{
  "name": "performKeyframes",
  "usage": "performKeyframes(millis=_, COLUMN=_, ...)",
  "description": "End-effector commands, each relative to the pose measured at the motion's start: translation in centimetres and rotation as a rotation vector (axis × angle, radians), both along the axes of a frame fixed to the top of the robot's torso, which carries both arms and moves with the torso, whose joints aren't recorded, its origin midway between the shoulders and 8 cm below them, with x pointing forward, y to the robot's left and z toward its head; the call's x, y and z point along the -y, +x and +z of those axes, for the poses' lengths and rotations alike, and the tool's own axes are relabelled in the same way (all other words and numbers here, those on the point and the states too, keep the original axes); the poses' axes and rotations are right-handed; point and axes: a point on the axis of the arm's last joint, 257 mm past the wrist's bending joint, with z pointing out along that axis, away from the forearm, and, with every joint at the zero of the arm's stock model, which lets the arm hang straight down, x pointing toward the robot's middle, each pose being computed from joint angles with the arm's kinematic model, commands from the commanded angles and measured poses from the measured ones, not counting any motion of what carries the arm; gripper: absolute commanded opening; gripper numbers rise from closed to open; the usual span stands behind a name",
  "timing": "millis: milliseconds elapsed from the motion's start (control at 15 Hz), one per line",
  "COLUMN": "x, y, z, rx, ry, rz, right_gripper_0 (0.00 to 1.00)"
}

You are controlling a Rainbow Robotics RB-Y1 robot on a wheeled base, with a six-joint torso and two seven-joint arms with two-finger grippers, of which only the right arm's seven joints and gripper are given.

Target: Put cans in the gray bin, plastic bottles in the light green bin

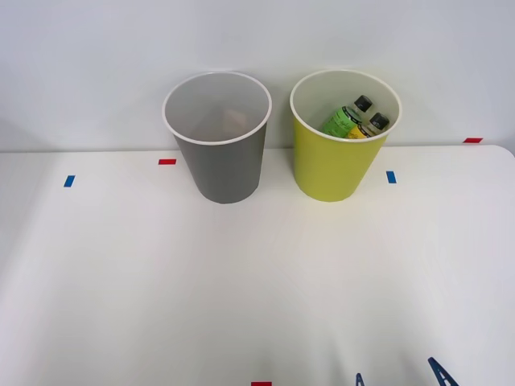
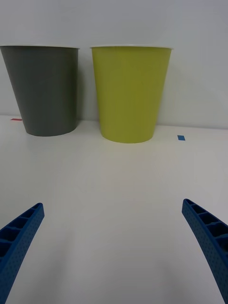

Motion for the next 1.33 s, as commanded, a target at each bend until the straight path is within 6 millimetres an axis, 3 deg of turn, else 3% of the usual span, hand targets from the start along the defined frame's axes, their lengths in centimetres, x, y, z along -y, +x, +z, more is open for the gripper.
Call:
performKeyframes(millis=67, x=0.00, y=0.00, z=0.00, rx=0.000, ry=0.000, rz=0.000, right_gripper_0=1.00)
performKeyframes(millis=1333, x=0.00, y=0.00, z=0.00, rx=0.000, ry=0.000, rz=0.000, right_gripper_0=1.00)
